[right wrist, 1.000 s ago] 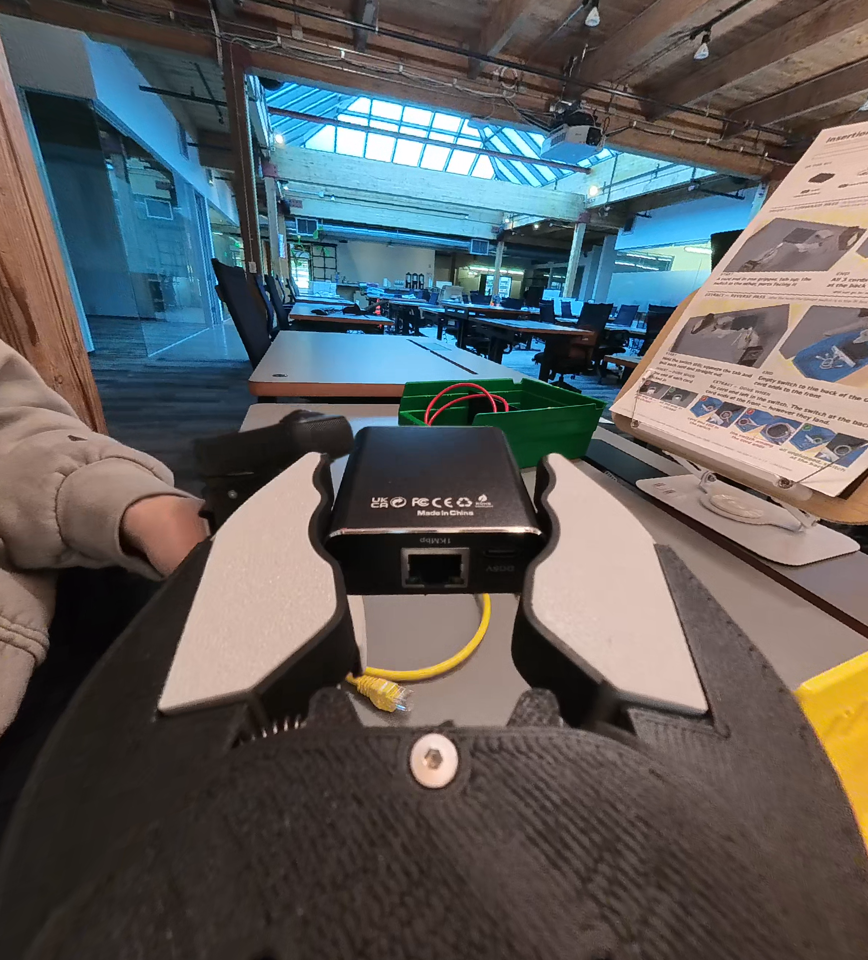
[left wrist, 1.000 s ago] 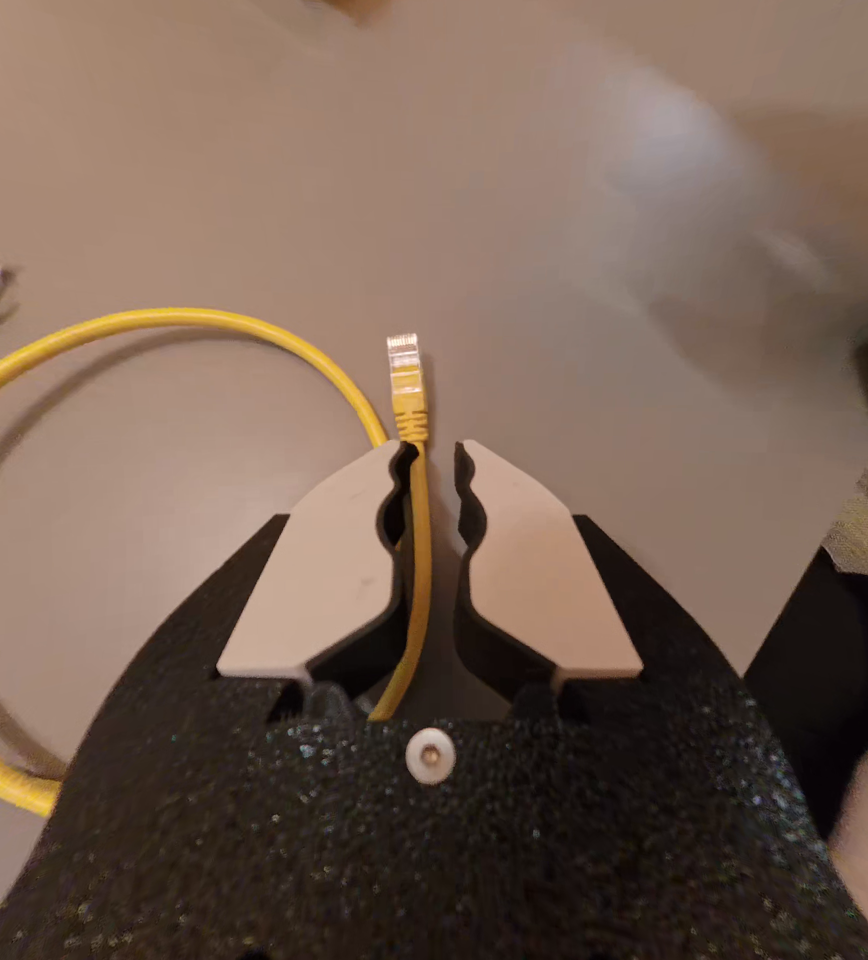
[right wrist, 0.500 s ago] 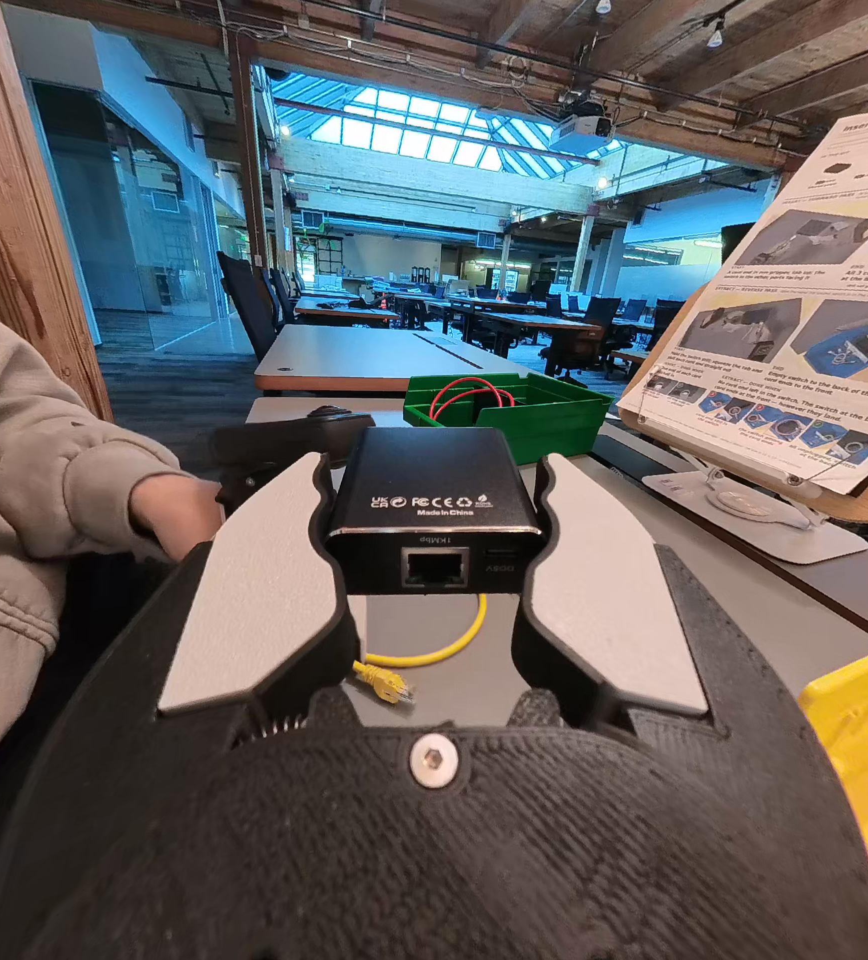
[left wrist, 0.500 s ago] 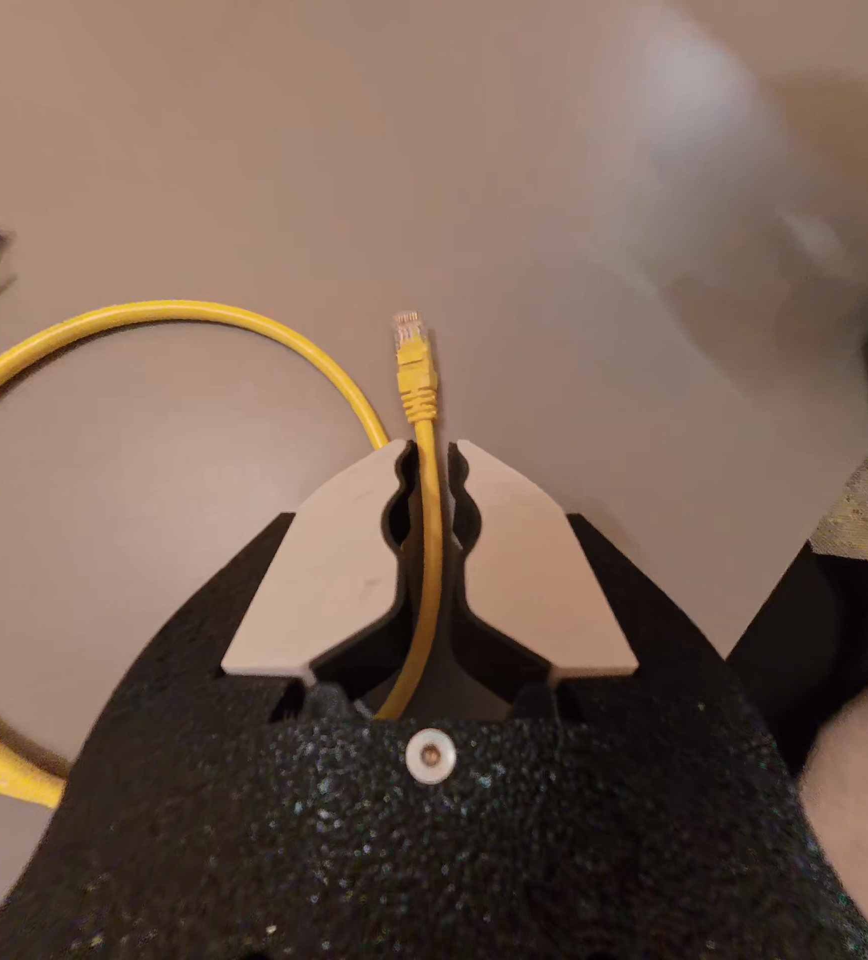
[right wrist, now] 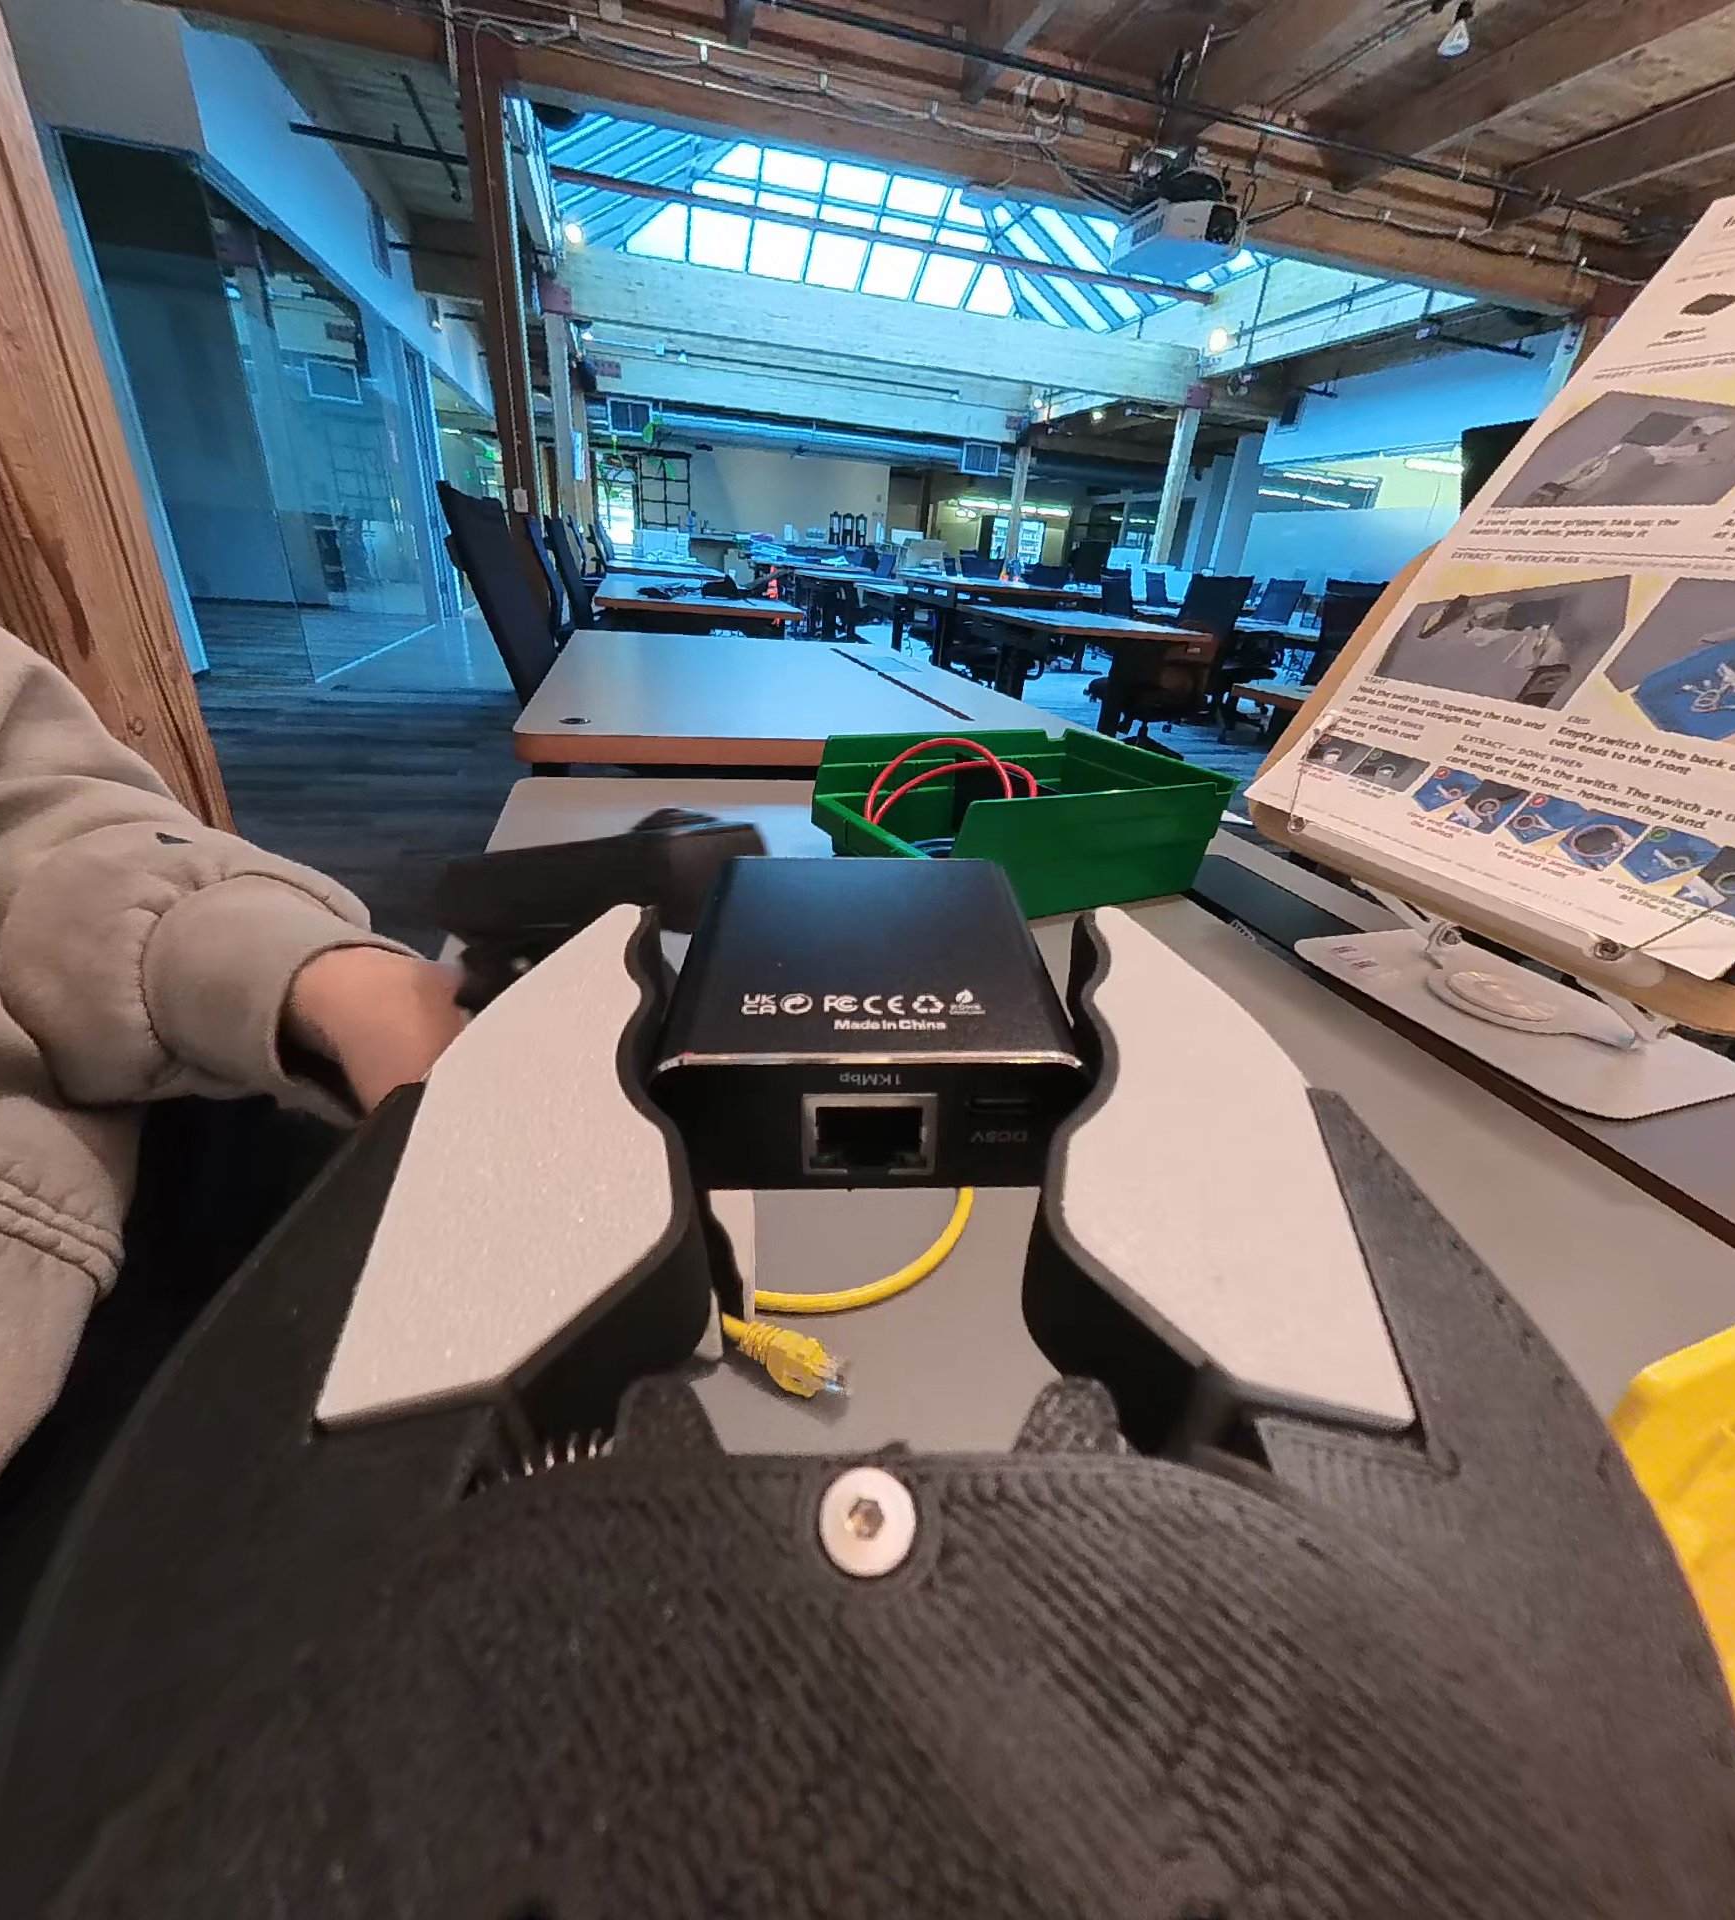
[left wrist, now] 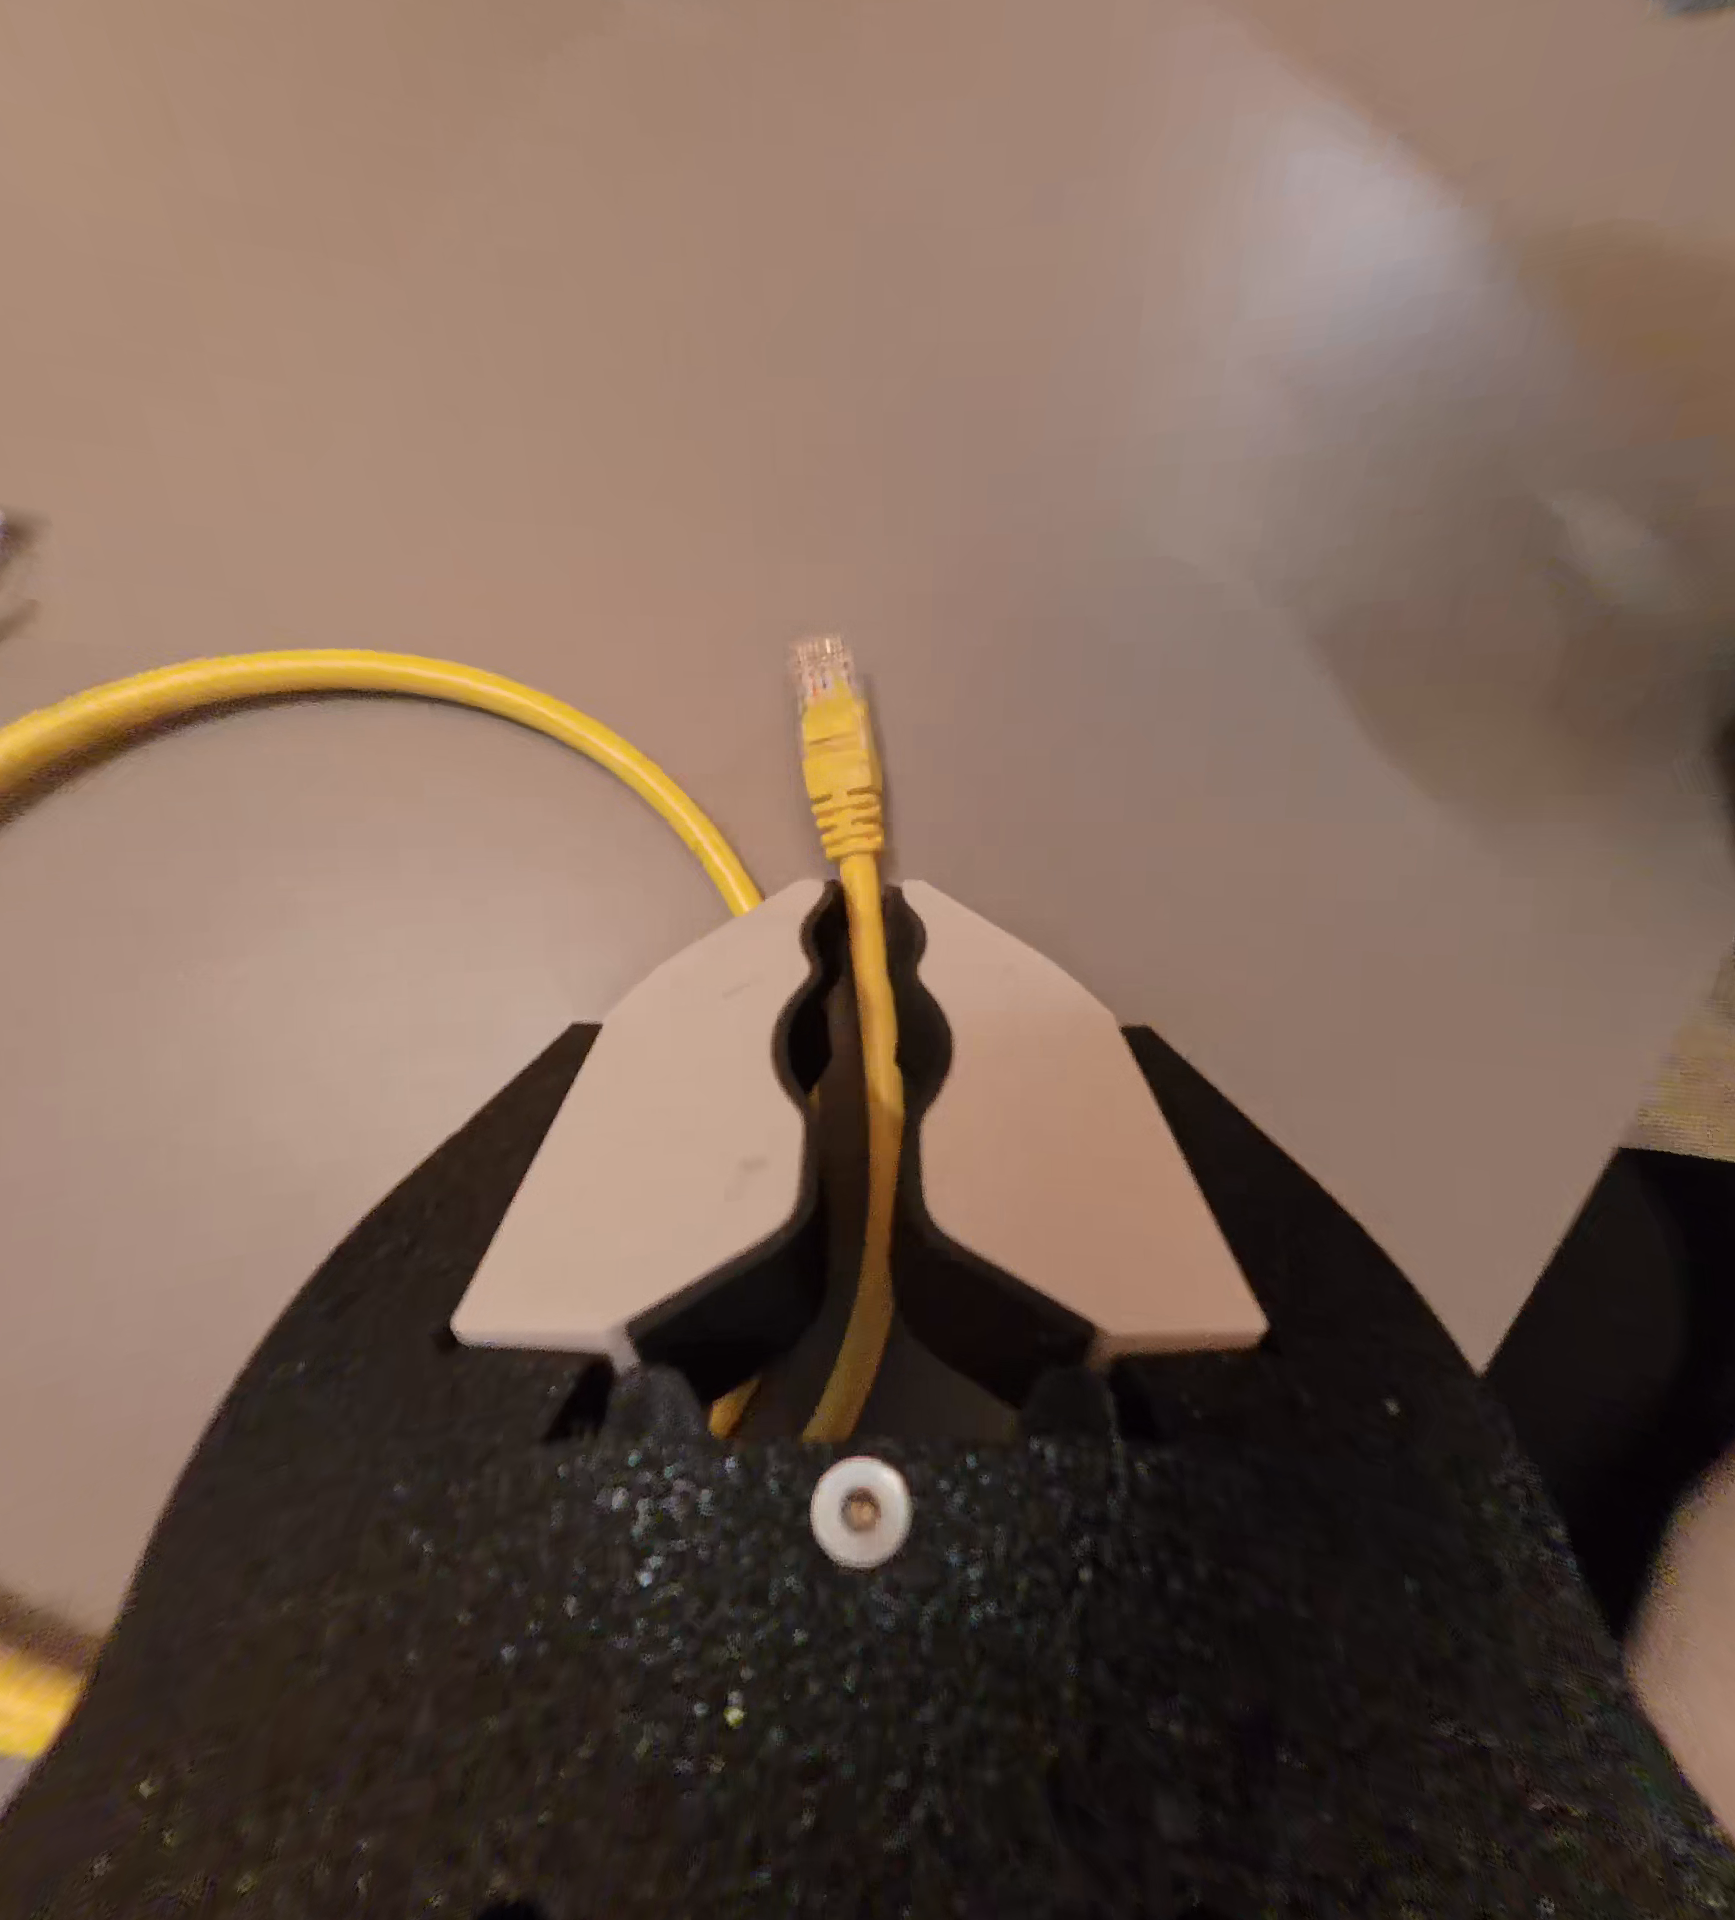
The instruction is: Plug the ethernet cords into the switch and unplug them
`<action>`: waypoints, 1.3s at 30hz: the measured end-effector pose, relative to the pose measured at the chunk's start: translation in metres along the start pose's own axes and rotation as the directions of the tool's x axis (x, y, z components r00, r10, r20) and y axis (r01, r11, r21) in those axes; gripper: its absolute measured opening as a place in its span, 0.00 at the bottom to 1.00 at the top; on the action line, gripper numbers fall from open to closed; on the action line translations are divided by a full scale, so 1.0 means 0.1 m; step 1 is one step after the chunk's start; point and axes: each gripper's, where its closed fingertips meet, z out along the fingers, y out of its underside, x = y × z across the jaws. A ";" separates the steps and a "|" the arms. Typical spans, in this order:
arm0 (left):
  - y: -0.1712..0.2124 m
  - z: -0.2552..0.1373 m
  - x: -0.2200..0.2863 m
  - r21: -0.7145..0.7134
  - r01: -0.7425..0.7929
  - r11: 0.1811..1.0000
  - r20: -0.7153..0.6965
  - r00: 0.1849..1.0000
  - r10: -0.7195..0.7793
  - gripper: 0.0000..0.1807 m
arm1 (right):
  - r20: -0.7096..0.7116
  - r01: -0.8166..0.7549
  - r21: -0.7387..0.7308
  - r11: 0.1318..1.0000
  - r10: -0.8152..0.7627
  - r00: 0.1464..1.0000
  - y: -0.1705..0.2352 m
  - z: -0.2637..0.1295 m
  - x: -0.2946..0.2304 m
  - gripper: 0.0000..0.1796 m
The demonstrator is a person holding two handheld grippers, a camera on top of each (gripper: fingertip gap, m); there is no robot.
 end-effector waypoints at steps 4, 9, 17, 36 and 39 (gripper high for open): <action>-0.02 0.02 0.01 0.020 -0.083 0.996 -0.015 0.996 0.083 0.03 | 0.005 -0.001 -0.003 1.000 0.001 1.000 0.02 0.02 0.00 0.42; -0.05 -0.03 0.13 0.099 -0.371 0.923 -0.010 0.927 0.374 0.03 | 0.036 0.024 -0.016 1.000 -0.023 0.999 0.02 0.03 -0.07 0.42; -0.42 -0.76 0.08 0.246 -0.515 0.821 -0.012 0.845 0.534 0.03 | 0.120 0.024 -0.016 1.000 -0.022 0.993 0.01 0.05 -0.21 0.42; -0.74 -1.48 0.27 0.095 -0.681 0.727 -0.039 0.727 0.686 0.03 | 0.272 0.056 -0.014 0.998 -0.050 0.961 -0.01 0.34 -0.57 0.42; -0.71 -1.46 0.27 0.079 -0.684 0.725 -0.055 0.723 0.689 0.03 | 0.282 0.057 -0.017 0.998 -0.050 0.958 0.00 0.35 -0.59 0.42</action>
